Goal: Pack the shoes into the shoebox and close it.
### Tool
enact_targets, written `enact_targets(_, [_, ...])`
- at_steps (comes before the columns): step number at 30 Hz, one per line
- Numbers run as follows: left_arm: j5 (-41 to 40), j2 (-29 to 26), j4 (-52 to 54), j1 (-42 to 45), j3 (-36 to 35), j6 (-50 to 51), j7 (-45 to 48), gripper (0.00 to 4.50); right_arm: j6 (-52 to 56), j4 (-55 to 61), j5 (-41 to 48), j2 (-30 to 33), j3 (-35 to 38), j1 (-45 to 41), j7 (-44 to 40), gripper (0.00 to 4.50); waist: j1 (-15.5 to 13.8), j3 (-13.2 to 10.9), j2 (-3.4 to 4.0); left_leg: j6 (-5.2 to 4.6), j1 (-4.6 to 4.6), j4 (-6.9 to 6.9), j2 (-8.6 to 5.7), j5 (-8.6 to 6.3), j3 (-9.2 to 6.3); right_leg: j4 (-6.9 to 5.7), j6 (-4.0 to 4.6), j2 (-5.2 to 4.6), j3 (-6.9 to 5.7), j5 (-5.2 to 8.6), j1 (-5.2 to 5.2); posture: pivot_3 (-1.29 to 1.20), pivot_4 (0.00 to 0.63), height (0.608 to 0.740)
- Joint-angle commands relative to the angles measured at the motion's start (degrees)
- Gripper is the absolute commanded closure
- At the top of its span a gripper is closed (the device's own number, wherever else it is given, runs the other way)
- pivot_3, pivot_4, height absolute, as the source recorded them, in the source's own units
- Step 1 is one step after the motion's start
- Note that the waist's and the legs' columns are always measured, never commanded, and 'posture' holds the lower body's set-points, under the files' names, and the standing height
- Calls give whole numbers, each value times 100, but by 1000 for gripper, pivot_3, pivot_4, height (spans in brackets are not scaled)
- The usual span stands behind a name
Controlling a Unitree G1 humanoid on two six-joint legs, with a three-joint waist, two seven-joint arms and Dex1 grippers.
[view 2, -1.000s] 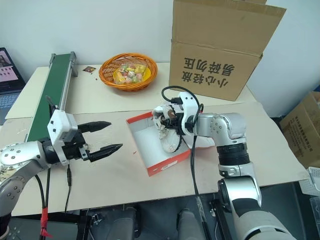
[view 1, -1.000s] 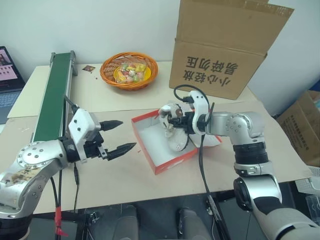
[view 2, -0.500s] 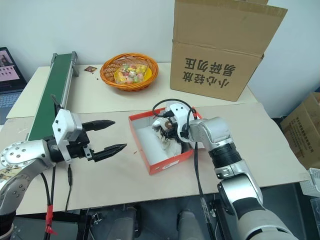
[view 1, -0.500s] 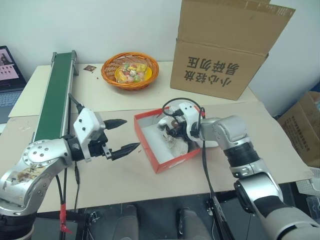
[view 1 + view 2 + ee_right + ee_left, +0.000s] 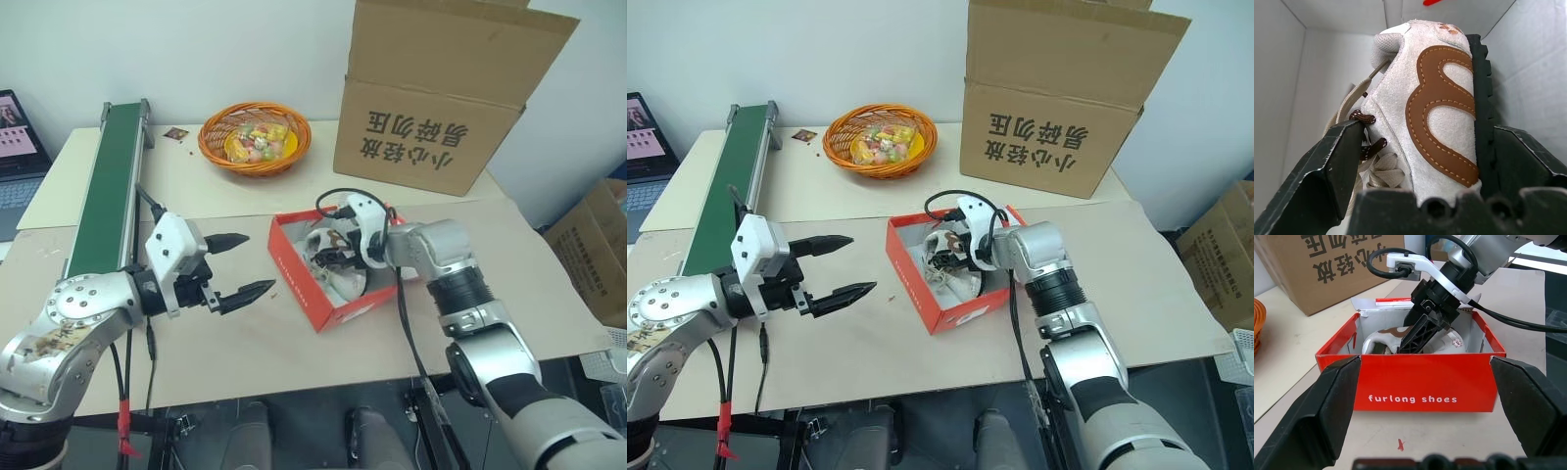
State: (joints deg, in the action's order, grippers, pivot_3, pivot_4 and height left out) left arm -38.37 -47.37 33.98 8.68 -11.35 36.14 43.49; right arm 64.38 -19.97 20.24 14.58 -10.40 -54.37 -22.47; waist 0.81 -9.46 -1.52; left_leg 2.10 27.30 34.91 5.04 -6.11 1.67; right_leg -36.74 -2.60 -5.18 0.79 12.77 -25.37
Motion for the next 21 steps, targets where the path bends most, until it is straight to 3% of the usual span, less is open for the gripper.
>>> enact_targets(1, [-13,4,137,50,-49,-80,16,0,85,566,11,-35,255,-329,15,13,0,0,0,0,0,0,0,0,0,-1,0,0,0,0,-1,0,150,709])
enact_targets(11, [126,101,7,66,-42,-158,-87,0,-95,1471,2,-198,507,-232,195,13,-8,0,0,0,0,0,0,0,0,-2,5,0,-1,-3,1,0,150,709])
enact_targets(17, [287,610,26,-44,-224,-47,-893,0,-2357,2993,-213,529,-343,730,-1357,13,-18,0,0,0,0,1,-4,0,-1,0,-16,-2,0,-1,6,0,150,709])
enact_targets(21, [288,1181,48,-4,-588,138,-1869,0,-2525,3777,389,719,-184,1099,-2165,13,10,0,-1,-1,-6,6,-2,1,-1,-7,-39,0,2,4,9,0,150,709])
